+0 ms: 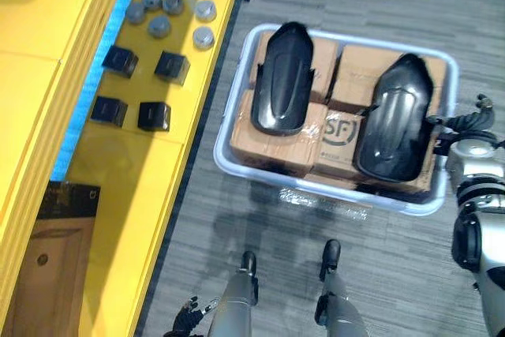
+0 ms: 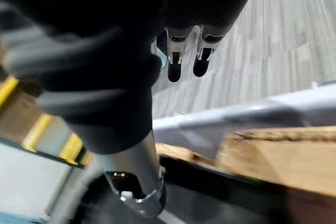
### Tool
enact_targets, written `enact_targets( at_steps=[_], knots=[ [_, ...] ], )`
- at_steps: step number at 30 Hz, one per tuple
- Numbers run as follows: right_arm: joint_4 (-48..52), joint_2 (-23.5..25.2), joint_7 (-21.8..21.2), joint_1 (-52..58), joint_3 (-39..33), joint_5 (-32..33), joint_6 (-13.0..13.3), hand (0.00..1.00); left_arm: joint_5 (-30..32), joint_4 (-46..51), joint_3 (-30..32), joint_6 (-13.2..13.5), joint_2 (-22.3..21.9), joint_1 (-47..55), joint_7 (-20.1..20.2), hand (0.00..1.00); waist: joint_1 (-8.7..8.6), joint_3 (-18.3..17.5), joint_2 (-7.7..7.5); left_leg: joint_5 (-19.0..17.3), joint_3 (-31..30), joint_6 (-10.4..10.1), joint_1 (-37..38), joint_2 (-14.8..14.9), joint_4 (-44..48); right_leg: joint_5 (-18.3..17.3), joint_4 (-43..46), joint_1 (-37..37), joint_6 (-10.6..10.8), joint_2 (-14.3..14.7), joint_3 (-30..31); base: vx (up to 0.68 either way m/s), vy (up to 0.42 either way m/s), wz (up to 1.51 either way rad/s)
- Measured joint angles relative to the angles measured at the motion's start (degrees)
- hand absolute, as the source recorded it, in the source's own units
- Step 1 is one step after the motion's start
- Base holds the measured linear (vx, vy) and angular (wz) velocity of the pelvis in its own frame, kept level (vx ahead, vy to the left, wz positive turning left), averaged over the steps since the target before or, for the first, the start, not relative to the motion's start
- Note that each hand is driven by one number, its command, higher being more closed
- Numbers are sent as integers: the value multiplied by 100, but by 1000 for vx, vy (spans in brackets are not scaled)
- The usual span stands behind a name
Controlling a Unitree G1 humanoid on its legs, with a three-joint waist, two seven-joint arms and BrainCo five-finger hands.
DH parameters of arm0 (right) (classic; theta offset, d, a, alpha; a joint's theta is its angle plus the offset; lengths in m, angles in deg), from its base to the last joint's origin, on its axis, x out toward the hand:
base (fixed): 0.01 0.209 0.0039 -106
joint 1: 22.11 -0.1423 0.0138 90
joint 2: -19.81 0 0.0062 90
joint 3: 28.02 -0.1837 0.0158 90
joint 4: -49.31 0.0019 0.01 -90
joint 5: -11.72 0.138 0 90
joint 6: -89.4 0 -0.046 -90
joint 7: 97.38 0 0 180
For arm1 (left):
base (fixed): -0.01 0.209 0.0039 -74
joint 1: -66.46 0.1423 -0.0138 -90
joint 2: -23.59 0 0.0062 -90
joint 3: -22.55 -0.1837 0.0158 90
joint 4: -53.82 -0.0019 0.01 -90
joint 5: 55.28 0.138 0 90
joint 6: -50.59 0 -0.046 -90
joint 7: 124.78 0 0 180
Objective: Walk over and take plastic housings, then place them on the shelf
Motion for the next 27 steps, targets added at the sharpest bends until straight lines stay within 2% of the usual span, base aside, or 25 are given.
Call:
enact_targets(
  at_steps=[1,4,10,14,16,18,19,22,25,27],
  knots=[
    [-8,-19,-50,-2,76,-20,-24,100,-5,-2,-6,-3,-2,-2,-6,0,9,0,1,4,-25,3,-57,-4,8,0,2,-36,0,0,-37,-20,23,24],
    [-33,-47,-287,0,328,-245,-134,100,-13,-3,-98,-5,8,-39,-26,0,67,5,10,23,-110,12,-208,-17,23,0,7,-141,0,1,-110,8,8,11],
    [-81,-232,-304,12,452,-1106,-246,100,-13,-117,-99,-13,-34,-236,-111,0,109,7,19,52,-100,-1,-154,-15,-48,-2,8,-135,-2,-1,-119,0,0,0],
    [-269,-189,-307,12,130,-1613,-389,100,-15,-65,-108,-2,-52,-377,-230,0,111,8,26,179,-116,-34,105,-23,-312,-28,8,20,-35,-17,-185,6,-31,9],
    [-454,-168,-312,19,-165,-2018,-524,100,-11,274,-207,-13,-46,-369,-256,0,98,11,60,279,-169,-61,300,-54,-499,-73,11,166,-75,-43,-281,-3,-36,23],
    [-491,-171,-316,21,-495,-2277,-681,100,-12,1049,-255,-17,-116,-250,-281,0,18,13,133,342,-283,-62,418,-95,-587,-117,35,306,-102,-70,-415,-17,-18,31],
    [-490,-173,-321,25,-614,-2411,-772,100,-11,1738,-378,-3,-160,-148,-309,0,-31,15,140,398,-325,-64,504,-128,-664,-154,64,380,-82,-101,-444,-32,-5,30],
    [-331,-144,-219,52,-541,-2510,-911,100,-103,3364,-474,69,-394,24,-328,0,-183,22,178,467,-449,-35,681,-186,-777,-186,68,612,-61,-148,-578,-39,8,25],
    [703,54,65,273,-300,-2817,-1034,100,-227,4690,-467,158,-424,91,-369,0,-278,9,190,537,-452,-40,973,-195,-932,-192,54,842,-55,-164,-578,-13,15,8],
    [1942,362,335,699,-204,-3205,-1059,100,-232,5259,-460,194,-421,90,-391,0,-359,-94,183,597,-453,-43,1237,-194,-1136,-232,39,1025,-56,-173,-589,13,-4,6]
  ],
)
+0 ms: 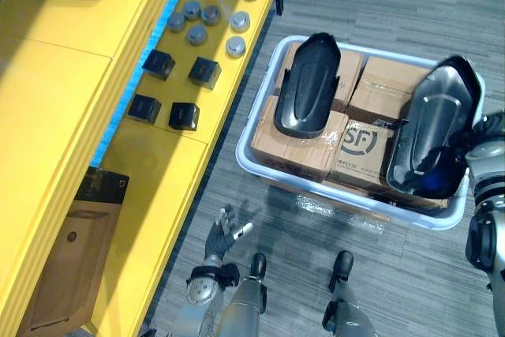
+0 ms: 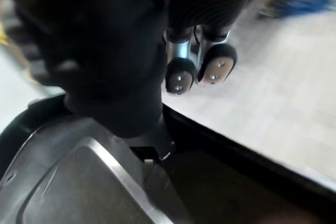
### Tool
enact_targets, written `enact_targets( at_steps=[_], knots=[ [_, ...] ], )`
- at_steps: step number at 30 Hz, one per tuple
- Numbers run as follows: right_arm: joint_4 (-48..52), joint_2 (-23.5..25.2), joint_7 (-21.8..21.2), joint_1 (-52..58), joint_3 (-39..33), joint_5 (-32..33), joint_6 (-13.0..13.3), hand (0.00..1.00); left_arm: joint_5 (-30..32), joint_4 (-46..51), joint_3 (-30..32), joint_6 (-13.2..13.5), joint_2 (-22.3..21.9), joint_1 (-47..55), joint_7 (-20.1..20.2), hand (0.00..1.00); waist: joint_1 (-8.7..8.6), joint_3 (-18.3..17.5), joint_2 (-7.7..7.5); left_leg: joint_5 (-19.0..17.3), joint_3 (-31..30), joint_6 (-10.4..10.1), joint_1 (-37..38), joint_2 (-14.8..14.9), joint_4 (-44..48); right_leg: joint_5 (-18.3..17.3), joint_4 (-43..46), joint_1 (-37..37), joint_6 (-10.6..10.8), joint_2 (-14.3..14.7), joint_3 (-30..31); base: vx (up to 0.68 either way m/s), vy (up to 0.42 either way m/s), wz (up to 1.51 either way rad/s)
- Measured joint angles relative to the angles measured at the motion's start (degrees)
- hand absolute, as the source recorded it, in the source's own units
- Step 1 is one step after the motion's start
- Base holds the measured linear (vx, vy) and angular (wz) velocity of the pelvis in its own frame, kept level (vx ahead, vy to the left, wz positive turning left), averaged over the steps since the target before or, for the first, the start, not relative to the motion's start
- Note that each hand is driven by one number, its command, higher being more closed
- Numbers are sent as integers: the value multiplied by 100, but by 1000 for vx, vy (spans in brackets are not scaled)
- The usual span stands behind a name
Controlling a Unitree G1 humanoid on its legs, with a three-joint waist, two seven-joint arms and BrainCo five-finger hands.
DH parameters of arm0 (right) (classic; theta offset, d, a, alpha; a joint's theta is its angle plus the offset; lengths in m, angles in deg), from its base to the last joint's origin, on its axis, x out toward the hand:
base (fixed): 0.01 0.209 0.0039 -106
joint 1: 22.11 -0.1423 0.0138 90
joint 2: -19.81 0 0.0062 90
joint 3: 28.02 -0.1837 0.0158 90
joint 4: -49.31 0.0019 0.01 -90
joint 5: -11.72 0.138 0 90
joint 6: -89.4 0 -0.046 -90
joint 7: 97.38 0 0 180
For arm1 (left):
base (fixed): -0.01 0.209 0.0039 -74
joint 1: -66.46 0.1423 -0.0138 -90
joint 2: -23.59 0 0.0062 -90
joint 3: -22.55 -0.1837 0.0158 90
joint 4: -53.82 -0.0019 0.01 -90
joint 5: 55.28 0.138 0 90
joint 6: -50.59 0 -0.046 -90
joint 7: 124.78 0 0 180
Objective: Walk over and take plastic housings, then place them on the shelf
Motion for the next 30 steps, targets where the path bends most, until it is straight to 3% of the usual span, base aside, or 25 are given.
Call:
enact_targets(
  at_steps=[4,9,12,15,20,24,30],
  knots=[
    [1725,589,316,799,101,-526,1,100,-24,427,-24,20,3,-237,-57,0,-31,-427,-45,241,-20,-88,374,11,-526,-15,-159,229,-15,0,-76,60,-36,10],
    [3045,1590,423,1851,334,-1102,11,100,-658,478,-538,33,117,-873,-97,0,-165,-1029,-380,570,-62,-162,960,62,-1294,-31,-326,565,-40,27,-132,44,-59,8],
    [3524,1914,423,2150,495,-1297,15,100,-915,285,-937,27,92,-1230,-84,0,-237,-1238,-586,651,-57,-171,1228,75,-1494,-33,-393,770,-42,34,-130,3,-33,-2],
    [4149,2242,424,2379,712,-1426,56,100,-1099,-176,-1080,17,21,-1446,-120,0,-306,-1442,-689,684,14,-165,1369,102,-1601,-41,-395,825,-53,49,-92,-31,-28,-10],
    [4896,2926,491,2717,1342,-1515,273,100,-941,-1151,-1089,1,-254,-1720,-667,0,-318,-1805,-870,725,172,-133,1633,215,-1818,-48,-397,894,-66,144,58,-31,-27,-15],
    [5092,3328,533,2768,1790,-1507,482,100,-873,-1370,-1089,1,-320,-1727,-994,0,-345,-1936,-975,747,240,-113,1729,281,-1928,-49,-400,907,-80,206,122,-27,-29,-8],
    [5327,3652,621,3027,2251,-1464,620,100,-458,-1700,-1066,-61,-364,-1934,-1602,0,-334,-2107,-1137,771,375,-196,1840,299,-1978,-43,-403,925,-84,221,248,25,5,-11]
  ],
)
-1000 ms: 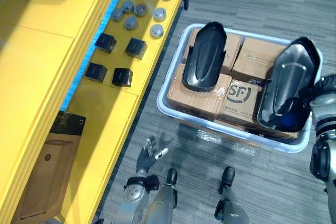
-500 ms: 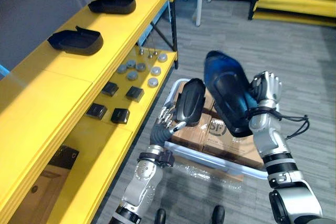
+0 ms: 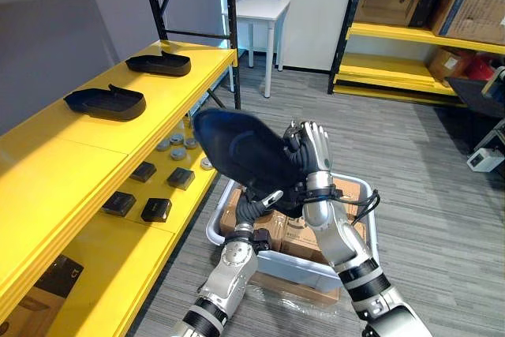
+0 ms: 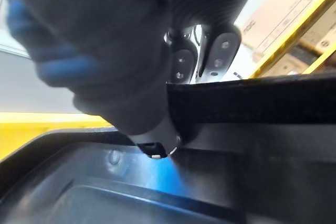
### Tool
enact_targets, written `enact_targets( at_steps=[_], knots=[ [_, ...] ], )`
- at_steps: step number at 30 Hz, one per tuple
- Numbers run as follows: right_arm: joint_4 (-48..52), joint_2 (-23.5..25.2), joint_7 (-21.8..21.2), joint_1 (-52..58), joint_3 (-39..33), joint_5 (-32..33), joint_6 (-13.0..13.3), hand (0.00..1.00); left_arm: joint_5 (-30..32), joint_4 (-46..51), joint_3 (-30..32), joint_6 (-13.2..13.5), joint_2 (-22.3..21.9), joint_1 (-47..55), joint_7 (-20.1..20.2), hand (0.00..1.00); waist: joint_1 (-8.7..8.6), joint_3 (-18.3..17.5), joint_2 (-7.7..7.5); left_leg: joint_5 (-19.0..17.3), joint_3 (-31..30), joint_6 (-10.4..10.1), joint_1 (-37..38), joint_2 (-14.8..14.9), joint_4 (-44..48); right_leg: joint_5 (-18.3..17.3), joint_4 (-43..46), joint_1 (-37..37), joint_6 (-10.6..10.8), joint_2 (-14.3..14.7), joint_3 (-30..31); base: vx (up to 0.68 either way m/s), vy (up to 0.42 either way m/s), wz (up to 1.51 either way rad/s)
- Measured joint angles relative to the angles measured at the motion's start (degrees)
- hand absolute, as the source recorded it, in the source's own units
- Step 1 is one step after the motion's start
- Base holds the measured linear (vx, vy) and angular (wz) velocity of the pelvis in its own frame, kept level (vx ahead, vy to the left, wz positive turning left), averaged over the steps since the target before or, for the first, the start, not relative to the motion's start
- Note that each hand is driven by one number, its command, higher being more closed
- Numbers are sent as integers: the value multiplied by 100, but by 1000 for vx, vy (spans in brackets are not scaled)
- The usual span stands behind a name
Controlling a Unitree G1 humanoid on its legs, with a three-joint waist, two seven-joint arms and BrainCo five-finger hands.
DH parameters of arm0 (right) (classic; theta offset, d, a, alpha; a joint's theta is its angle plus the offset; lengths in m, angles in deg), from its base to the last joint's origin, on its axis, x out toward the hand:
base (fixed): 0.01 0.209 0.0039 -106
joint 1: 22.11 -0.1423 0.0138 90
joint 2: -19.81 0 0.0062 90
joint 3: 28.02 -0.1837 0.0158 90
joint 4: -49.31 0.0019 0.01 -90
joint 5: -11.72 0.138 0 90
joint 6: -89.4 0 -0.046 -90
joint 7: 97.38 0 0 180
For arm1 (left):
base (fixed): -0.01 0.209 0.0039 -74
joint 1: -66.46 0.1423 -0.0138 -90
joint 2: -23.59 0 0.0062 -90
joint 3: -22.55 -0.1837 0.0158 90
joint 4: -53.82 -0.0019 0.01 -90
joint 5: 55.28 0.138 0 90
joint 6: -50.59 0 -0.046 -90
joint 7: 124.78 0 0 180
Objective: Walk over and take plastic housings, then place them on the shelf
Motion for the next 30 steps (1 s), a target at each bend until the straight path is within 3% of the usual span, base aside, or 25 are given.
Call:
enact_targets(
  at_steps=[1,2,6,11,13,17,19,20,22,24,26,27,30],
  knots=[
    [0,16,11,1,18,29,30,100,7,0,5,-1,-2,-3,-50,0,-7,-12,-10,-1,14,-6,11,1,1,0,0,4,0,1,11,38,20,-7],
    [0,21,30,1,45,74,53,100,8,0,10,-1,-7,-8,-95,100,-7,-23,-17,-4,31,-11,23,1,0,0,0,6,0,1,29,32,20,-13],
    [6,133,170,115,231,211,149,100,-450,121,254,81,-136,-27,-296,100,-39,-75,-40,-28,119,-46,133,1,0,1,-2,70,0,2,110,28,22,-10],
    [16,258,477,378,241,655,358,100,-2115,512,476,835,-281,-30,-345,100,-97,-108,-67,-35,96,-50,130,10,6,-2,-4,104,-1,7,91,-5,0,1],
    [96,250,580,522,237,760,464,100,-2367,578,488,980,-303,-30,-346,100,-112,-126,-66,-34,-21,-50,70,6,7,-8,-4,115,-4,1,7,-27,-22,25],
    [335,262,764,899,205,953,664,100,-2517,718,670,990,-505,13,-346,100,-154,-138,-58,156,-625,-126,-139,-2,-31,-104,0,286,-63,-18,-716,-10,-48,81],
    [317,269,797,978,161,1105,770,100,-2512,831,773,990,-506,39,-348,100,-156,-152,-33,320,-428,-35,-343,42,-90,-169,5,397,-75,-106,-1195,-30,-36,136],
    [375,262,826,1022,62,1142,821,0,-2430,927,769,989,-539,44,-348,100,-229,-168,16,250,510,366,-601,252,-39,-203,12,452,-37,-165,-1611,-49,-1,125],
    [370,246,828,1015,46,1203,891,0,-2278,980,817,989,-548,66,-349,100,-232,-178,44,250,1788,443,-794,527,158,-274,21,509,18,-284,-1970,-15,39,134],
    [324,235,827,1025,49,1204,931,0,-1846,1208,985,984,-518,197,-381,100,-229,-175,84,290,3720,581,-828,955,503,-384,203,538,177,-535,-2358,109,142,122],
    [328,254,754,1072,156,1205,950,0,-1440,1549,1122,975,-425,406,-431,100,-165,-177,85,472,4389,657,-815,965,623,-385,267,552,216,-734,-2486,169,196,72],
    [347,314,672,1207,208,1228,951,0,-1109,1788,1233,917,-344,568,-490,100,-110,-180,61,745,4375,545,-782,801,578,-371,253,665,336,-887,-2591,166,171,58],
    [345,495,559,1757,99,1354,945,0,-440,2342,1430,866,-308,821,-587,100,-11,-180,25,672,4166,564,-555,313,390,-491,688,939,497,-1399,-2878,213,171,69]
  ],
)
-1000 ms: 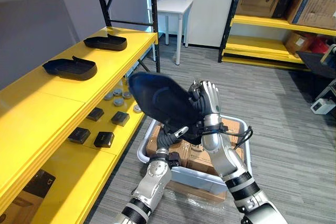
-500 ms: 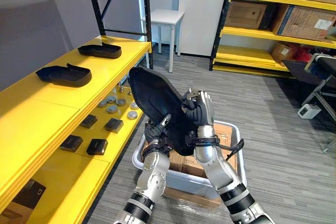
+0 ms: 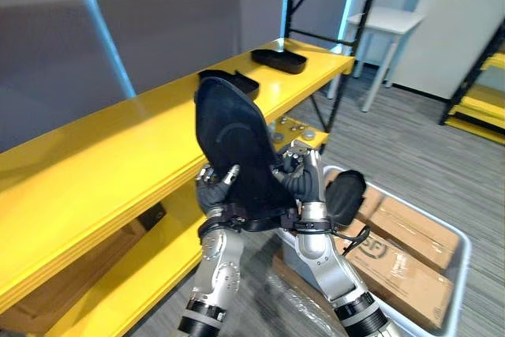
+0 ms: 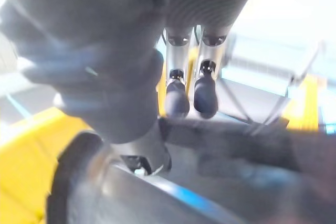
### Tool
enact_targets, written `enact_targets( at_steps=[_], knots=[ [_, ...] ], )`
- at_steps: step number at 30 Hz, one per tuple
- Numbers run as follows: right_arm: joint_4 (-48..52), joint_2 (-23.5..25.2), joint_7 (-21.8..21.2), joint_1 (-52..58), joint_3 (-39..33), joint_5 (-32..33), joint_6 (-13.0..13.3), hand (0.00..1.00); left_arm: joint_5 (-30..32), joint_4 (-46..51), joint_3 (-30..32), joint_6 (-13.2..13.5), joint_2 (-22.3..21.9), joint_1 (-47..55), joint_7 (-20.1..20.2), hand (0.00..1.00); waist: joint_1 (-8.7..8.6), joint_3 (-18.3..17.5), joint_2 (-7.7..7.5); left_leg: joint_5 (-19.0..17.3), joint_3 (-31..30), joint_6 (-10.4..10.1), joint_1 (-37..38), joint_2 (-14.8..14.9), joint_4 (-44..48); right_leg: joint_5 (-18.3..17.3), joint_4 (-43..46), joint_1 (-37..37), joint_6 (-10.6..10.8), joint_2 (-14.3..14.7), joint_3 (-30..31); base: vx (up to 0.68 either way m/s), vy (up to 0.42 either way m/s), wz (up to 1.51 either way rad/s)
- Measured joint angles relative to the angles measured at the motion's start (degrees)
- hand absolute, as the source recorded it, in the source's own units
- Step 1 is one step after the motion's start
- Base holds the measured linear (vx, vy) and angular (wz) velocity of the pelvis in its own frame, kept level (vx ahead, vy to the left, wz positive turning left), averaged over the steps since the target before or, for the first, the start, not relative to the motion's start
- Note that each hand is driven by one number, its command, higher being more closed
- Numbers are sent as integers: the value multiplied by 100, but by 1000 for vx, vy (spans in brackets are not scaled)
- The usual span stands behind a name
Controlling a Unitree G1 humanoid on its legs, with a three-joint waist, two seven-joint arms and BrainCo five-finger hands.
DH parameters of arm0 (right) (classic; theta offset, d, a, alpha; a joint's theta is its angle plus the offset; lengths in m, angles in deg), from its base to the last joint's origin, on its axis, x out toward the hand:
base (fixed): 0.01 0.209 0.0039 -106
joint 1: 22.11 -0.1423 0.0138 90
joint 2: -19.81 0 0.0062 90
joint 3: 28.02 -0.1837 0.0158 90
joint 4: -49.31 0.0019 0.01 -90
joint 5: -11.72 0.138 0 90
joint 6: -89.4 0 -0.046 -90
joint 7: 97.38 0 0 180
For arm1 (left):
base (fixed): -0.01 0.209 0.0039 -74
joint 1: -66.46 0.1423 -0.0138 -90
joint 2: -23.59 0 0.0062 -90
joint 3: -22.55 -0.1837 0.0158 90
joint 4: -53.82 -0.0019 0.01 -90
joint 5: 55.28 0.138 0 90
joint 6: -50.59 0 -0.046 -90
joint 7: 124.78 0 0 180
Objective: Walk over and take plastic housings, then place them on the shelf
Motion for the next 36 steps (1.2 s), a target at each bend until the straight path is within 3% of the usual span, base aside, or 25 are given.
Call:
enact_targets(
  at_steps=[2,3,4,5,6,7,8,11,12,14,15,16,18,21,22,28,33,36],
  knots=[
    [-14,-72,-74,399,-350,178,-11,0,933,192,-126,-100,-75,-46,-74,100,17,0,56,-172,-420,123,139,-301,10,-57,1319,28,60,-669,-166,202,254,110],
    [-14,-76,-94,487,-586,252,-14,0,1429,183,-259,-206,-59,-79,-93,100,-46,13,35,-261,-703,196,246,-459,9,30,2124,15,-83,-1042,-116,131,267,159],
    [-15,-95,-115,486,-813,353,-7,0,1916,163,-374,-331,0,-75,-109,100,-216,37,32,-347,-1083,279,383,-624,-21,467,3090,-155,-684,-1402,268,143,260,171],
    [-18,-78,-156,456,-935,400,30,0,2309,153,-374,-393,71,-80,-109,100,-321,64,58,-488,-1401,387,444,-643,-37,323,4096,-634,-861,-1438,1072,112,142,148],
    [-18,-72,-183,456,-964,415,65,0,2526,135,-354,-408,134,-80,-113,100,-336,66,53,-518,-1546,411,447,-639,-55,-45,4563,-915,-812,-1300,1444,123,16,125],
    [-17,-67,-230,456,-996,427,100,0,2846,94,-320,-449,249,-81,-127,100,-363,128,36,-545,-1807,431,506,-638,-99,-665,5045,-1312,-784,-923,1925,139,-42,116],
    [-18,-69,-282,467,-1046,451,112,0,3096,-13,-319,-475,340,-70,-147,100,-378,182,27,-545,-2005,432,580,-673,-140,-955,4901,-1499,-732,-602,2079,141,-42,114],
    [-14,-75,-465,491,-1163,470,128,0,3544,-148,-271,-616,457,-56,-151,100,-378,199,11,-516,-2353,379,615,-786,-188,-1126,3392,-1742,-638,-19,2289,201,-103,90],
    [41,-107,-608,586,-1232,469,136,0,3775,-168,-275,-669,501,-60,-144,100,-418,210,7,-554,-2589,312,596,-780,-181,-1111,2338,-1832,-615,486,2872,197,-159,77],
    [182,-185,-728,738,-1373,471,190,0,3970,-178,-281,-692,513,-65,-147,100,-470,222,-16,-593,-2794,237,587,-772,-151,-1092,1546,-1799,-589,883,3624,193,-200,81],
    [540,-319,-870,1029,-1663,635,295,0,4184,-226,-296,-695,515,-178,-156,100,-556,282,-160,-731,-3112,40,519,-874,37,-708,744,-1607,-359,1115,4368,220,-258,99],
    [679,-344,-891,1168,-1837,790,342,0,4238,-238,-278,-695,527,-218,-166,100,-595,312,-266,-781,-3213,-39,524,-950,90,-296,733,-1525,-166,1117,4498,216,-273,104],
    [864,-644,-1020,1458,-2596,1624,423,0,4316,-268,50,-739,499,-218,-233,100,-605,290,-55,-840,-3319,-159,503,-695,97,-327,641,-1434,-242,1290,4248,254,-232,37],
    [1230,-770,-1157,1878,-3263,2129,498,0,4441,-265,496,-796,583,-240,-264,100,-649,258,-12,-821,-3350,-351,567,-415,-63,-170,141,-1169,-374,1574,4113,205,-122,4],
    [1530,-718,-1289,2147,-3387,2384,634,0,4569,-265,601,-838,621,-253,-266,100,-709,256,-6,-812,-3418,-393,592,-370,-123,-152,-5,-1063,-396,1637,4034,206,-93,20],
    [2523,-327,-2147,2973,-3361,4046,1216,0,4958,-264,498,-974,683,-509,-283,100,-824,267,25,-740,-3503,-500,621,-325,-291,-174,-162,-925,-430,1645,3774,86,4,18],
    [2856,-226,-2553,3556,-2966,4602,1402,0,4971,-258,530,-1014,823,-641,-300,100,-991,261,91,-683,-3364,-471,572,-375,-464,-207,-150,-1077,-473,1625,3850,-26,44,-4],
    [2751,32,-2572,3984,-2911,4707,1398,0,4473,-277,652,-990,993,-816,-109,100,-1115,260,181,-634,-2986,-470,419,-353,-588,-155,-152,-1389,-503,1645,4010,-40,38,-27]
  ],
)
